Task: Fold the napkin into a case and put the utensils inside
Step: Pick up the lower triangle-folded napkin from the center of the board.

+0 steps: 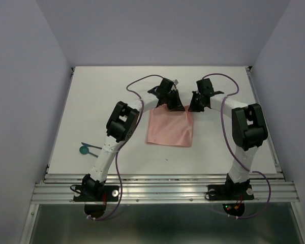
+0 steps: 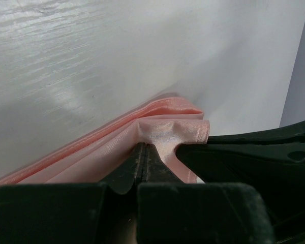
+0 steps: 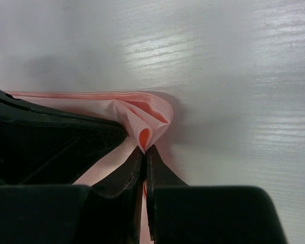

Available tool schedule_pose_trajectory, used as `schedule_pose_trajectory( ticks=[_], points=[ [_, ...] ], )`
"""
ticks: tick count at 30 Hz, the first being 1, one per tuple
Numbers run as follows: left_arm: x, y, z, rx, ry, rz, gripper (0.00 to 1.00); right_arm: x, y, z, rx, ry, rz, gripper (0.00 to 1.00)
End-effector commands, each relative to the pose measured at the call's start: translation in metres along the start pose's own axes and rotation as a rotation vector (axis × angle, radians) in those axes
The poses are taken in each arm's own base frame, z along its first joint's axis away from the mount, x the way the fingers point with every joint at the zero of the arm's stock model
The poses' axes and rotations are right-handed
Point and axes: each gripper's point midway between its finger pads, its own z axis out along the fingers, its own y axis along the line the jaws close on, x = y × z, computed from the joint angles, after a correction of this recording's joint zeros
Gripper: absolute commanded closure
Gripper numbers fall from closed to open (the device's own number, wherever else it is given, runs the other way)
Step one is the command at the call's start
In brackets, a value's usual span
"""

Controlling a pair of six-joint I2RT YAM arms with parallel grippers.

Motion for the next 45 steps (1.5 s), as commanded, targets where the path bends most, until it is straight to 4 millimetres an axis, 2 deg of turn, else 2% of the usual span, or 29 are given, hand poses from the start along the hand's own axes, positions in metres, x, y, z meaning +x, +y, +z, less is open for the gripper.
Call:
schedule_pose_trajectory(
  ticks=[1,10,18,25,34,38,40,42,43,45],
  points=[
    [-0.010,-0.008,-0.001,0.000,-0.031,0.025,1.00,-0.016,0.009,-0.008,-0.001,-0.039,-0.018,0.99],
    [0.000,0.007,0.004,-0.028,-0.015,0.003,1.00,-0.016,0.034,-0.011,-0.026,-0.035,-0.021,0.99],
    [0.001,0.006,0.002,-0.025,-0.016,0.006,1.00,-0.010,0.062,-0.006,-0.054,-0.026,-0.016,0.99],
    [0.001,0.004,-0.004,-0.030,-0.016,0.009,1.00,-0.001,0.061,0.008,-0.030,0.000,0.021,0.99],
    [-0.024,-0.027,-0.059,0.014,-0.091,0.046,1.00,-0.007,0.050,0.005,0.027,-0.041,0.029,0.99],
    [-0.030,-0.039,-0.077,0.030,-0.112,0.072,1.00,-0.008,0.048,0.004,0.036,-0.051,0.023,0.99],
    [-0.029,-0.038,-0.080,0.026,-0.115,0.078,1.00,-0.009,0.046,0.003,0.044,-0.054,0.005,0.99],
    [-0.028,-0.033,-0.079,0.016,-0.110,0.079,1.00,-0.008,0.038,0.002,0.081,-0.049,-0.034,0.94],
    [-0.028,-0.031,-0.079,0.014,-0.107,0.076,1.00,-0.009,0.034,0.000,0.101,-0.052,-0.043,0.77],
    [-0.023,-0.026,-0.075,0.008,-0.093,0.070,1.00,-0.010,0.028,-0.004,0.131,-0.063,-0.067,0.56]
  ],
)
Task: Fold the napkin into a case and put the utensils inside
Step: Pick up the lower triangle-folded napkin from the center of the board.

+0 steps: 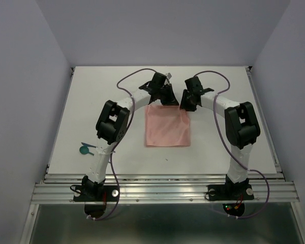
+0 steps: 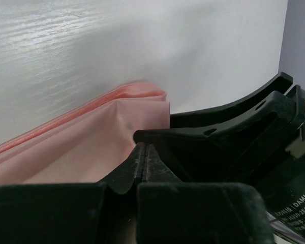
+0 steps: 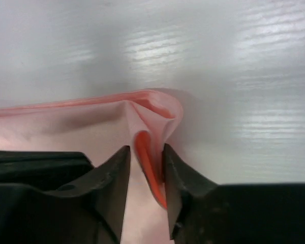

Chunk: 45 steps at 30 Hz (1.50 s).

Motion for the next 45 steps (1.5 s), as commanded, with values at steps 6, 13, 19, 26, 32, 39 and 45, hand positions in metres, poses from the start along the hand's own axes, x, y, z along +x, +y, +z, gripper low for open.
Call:
schedule_pose_trajectory(
  ticks=[6,13,19,26,32,39,45],
  points=[
    [-0.007,-0.013,-0.018,0.013,-0.032,0.044,1.00,-0.030,-0.033,-0.029,0.117,-0.103,-0.080,0.39],
    [-0.009,-0.001,-0.025,-0.064,-0.058,0.053,1.00,-0.010,-0.036,-0.034,0.068,-0.051,-0.073,0.43],
    [-0.003,0.000,-0.028,-0.087,-0.059,0.075,1.00,0.025,-0.035,-0.051,-0.037,-0.027,-0.036,0.40],
    [-0.001,-0.002,-0.016,-0.083,-0.036,0.072,1.00,0.052,-0.037,-0.046,-0.083,0.007,0.007,0.47],
    [0.005,-0.002,-0.006,-0.080,-0.014,0.066,1.00,0.055,-0.032,-0.033,-0.116,0.005,0.029,0.56],
    [0.012,0.009,0.002,-0.098,0.009,0.061,1.00,0.039,-0.027,-0.030,-0.119,-0.037,0.046,0.73],
    [0.016,0.016,0.008,-0.106,0.025,0.061,1.00,0.039,-0.025,-0.039,-0.132,-0.044,0.047,0.93]
  ],
)
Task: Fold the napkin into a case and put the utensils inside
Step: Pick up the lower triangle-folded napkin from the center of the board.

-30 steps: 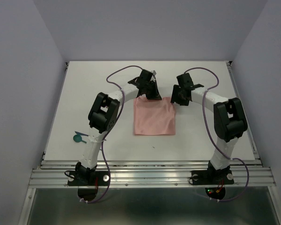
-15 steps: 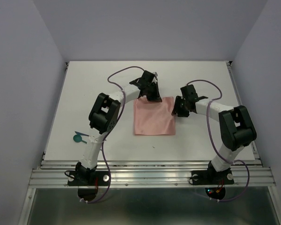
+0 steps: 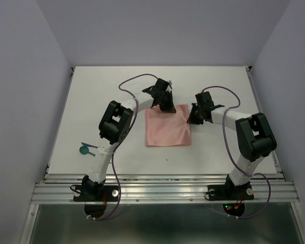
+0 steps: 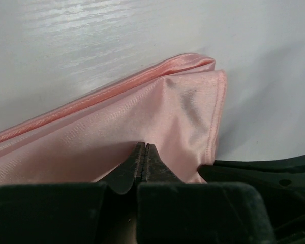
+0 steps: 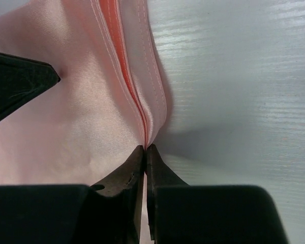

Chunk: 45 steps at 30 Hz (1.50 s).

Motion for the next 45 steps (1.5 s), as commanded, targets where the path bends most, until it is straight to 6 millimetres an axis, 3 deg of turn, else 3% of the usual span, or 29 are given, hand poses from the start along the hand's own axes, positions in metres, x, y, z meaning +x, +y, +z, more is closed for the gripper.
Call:
schedule_pose_trajectory(
  ticks=[1,3,4,6,8,11,12,14,15,19,21,30,32,40,45],
  points=[
    [-0.010,-0.013,-0.003,0.027,-0.017,0.031,1.00,-0.023,0.018,-0.012,-0.057,-0.069,-0.006,0.93],
    [-0.010,-0.015,-0.002,0.036,-0.013,0.029,1.00,-0.020,0.014,-0.009,-0.032,-0.043,-0.018,0.83],
    [-0.011,-0.016,-0.002,0.040,-0.014,0.029,1.00,-0.021,0.010,-0.009,-0.002,-0.037,-0.028,0.61],
    [-0.014,-0.019,-0.004,0.046,-0.024,0.031,1.00,-0.024,0.006,-0.011,0.021,-0.055,-0.031,0.51],
    [-0.017,-0.022,-0.004,0.050,-0.028,0.033,1.00,-0.037,-0.003,-0.014,0.079,-0.108,-0.042,0.50],
    [-0.023,-0.026,-0.002,0.056,-0.036,0.035,1.00,-0.056,0.006,-0.015,0.064,-0.137,-0.051,0.49],
    [-0.028,-0.031,-0.004,0.065,-0.046,0.038,1.00,-0.072,0.011,-0.017,0.052,-0.165,-0.045,0.49],
    [-0.032,-0.035,-0.002,0.077,-0.051,0.033,1.00,-0.087,0.016,-0.008,0.048,-0.174,-0.045,0.49],
    [-0.033,-0.036,-0.001,0.080,-0.050,0.033,1.00,-0.084,0.009,-0.001,0.062,-0.155,-0.039,0.49],
    [-0.039,-0.036,0.005,0.081,-0.061,0.029,1.00,-0.106,0.021,0.012,0.031,-0.163,-0.043,0.49],
    [-0.040,-0.028,0.012,0.067,-0.058,0.015,1.00,-0.110,0.025,0.023,0.023,-0.154,-0.055,0.49],
    [-0.035,-0.013,0.023,0.044,-0.036,-0.001,1.00,-0.107,0.015,0.048,0.046,-0.111,-0.077,0.58],
    [-0.032,-0.009,0.026,0.037,-0.028,-0.005,1.00,-0.104,0.013,0.049,0.049,-0.104,-0.074,0.65],
    [-0.024,-0.002,0.029,0.025,-0.013,-0.011,1.00,-0.108,0.031,0.041,-0.032,-0.113,-0.070,0.99],
    [-0.020,0.002,0.030,0.022,-0.007,-0.014,1.00,-0.112,0.039,0.030,-0.069,-0.129,-0.059,0.99]
  ],
)
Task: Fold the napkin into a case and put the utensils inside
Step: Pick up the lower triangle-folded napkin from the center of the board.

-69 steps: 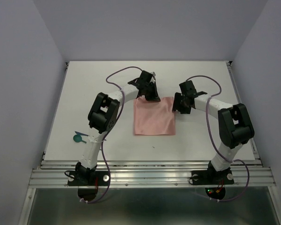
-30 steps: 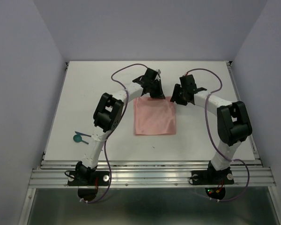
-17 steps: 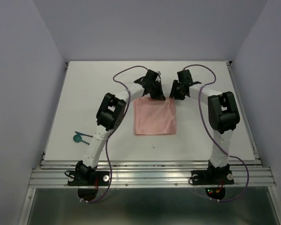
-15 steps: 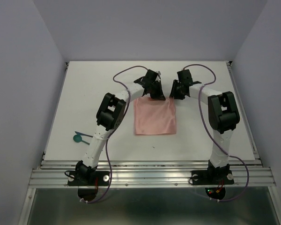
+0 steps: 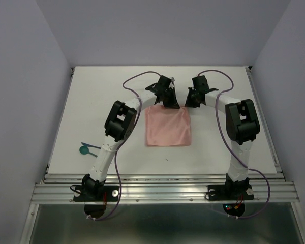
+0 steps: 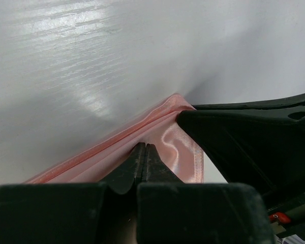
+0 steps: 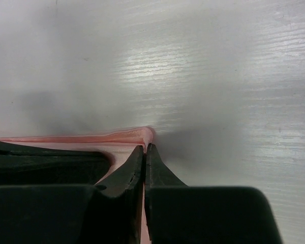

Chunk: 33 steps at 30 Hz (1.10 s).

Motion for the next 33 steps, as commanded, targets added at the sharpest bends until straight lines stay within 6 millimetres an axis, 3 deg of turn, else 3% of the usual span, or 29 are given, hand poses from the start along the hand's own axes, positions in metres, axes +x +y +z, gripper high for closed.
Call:
schedule_pose_trajectory(
  ticks=[1,12,22,33],
  points=[
    [0.002,0.008,0.000,-0.017,0.005,0.000,1.00,-0.026,0.019,-0.022,-0.072,-0.073,0.010,0.99],
    [-0.022,-0.005,-0.030,-0.028,-0.082,0.037,1.00,-0.020,0.015,-0.019,-0.060,-0.059,0.012,0.99],
    [-0.016,0.013,-0.020,-0.043,-0.049,0.017,1.00,-0.020,0.016,-0.019,-0.064,-0.055,0.008,0.99],
    [-0.030,-0.014,-0.046,0.017,-0.102,0.051,1.00,-0.017,0.014,-0.015,-0.059,-0.046,0.008,0.99]
  ],
)
